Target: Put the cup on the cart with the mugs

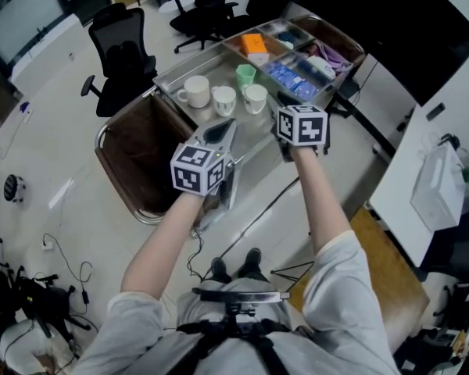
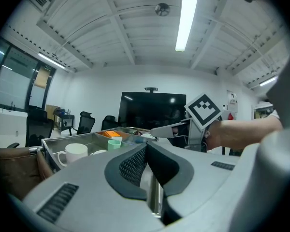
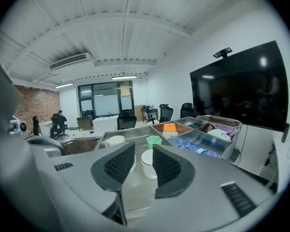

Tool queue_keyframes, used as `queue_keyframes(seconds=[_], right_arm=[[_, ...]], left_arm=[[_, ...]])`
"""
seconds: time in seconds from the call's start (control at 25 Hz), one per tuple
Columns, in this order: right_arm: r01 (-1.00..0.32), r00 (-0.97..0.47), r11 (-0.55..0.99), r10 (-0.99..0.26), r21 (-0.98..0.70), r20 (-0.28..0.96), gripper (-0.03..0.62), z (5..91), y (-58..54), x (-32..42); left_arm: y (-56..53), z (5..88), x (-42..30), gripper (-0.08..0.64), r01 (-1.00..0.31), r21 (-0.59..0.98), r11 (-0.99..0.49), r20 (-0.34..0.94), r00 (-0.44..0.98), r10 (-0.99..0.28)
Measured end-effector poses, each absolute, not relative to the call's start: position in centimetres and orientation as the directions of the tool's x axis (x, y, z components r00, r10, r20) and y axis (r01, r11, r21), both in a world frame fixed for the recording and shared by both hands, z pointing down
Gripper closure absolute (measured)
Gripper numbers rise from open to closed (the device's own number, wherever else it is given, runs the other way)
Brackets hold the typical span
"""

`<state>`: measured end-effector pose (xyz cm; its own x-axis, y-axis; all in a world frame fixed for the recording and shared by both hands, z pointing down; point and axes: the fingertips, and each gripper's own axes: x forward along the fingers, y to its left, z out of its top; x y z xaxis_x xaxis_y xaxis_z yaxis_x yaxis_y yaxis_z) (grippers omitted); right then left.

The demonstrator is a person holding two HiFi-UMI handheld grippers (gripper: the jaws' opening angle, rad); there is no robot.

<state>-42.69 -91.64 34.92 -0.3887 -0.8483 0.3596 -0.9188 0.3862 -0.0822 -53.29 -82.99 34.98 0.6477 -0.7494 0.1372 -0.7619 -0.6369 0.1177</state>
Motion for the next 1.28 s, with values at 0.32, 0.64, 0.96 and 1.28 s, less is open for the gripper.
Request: queue_keyframes(seconds=[0.32, 0.64, 0.96, 1.28], right_arm=[[-0.941, -0.338, 0.318, -0.903, -0.116, 0.266, 0.525, 34.4, -82.4, -39.9], [-0.938, -0.337, 0.296, -0.902, -0.181, 0.269, 0.525, 38.0, -73.1, -37.5], [-0.928, -0.346, 0.278, -0.888, -0.247, 0.302, 0.558, 44.9, -64.7, -33.6], [-0.945, -0.32, 0.277, -0.888, -0.173, 0.33, 0.586, 45.5, -58.6, -31.3]], left_arm=[[-78.2, 36.1, -54.2, 0.555, -0.732, 0.124, -0.67, 0.134, 0.681, -0.72], [-71.9, 37.4, -55.7, 0.556, -0.755, 0.137, -0.641, 0.149, 0.656, -0.74], [-64.9, 41.9, -56.9, 0.555, -0.819, 0.117, -0.561, 0.229, 0.572, -0.788], [-59.4, 43.5, -57.8, 0.555, -0.856, 0.093, -0.508, 0.236, 0.515, -0.824]])
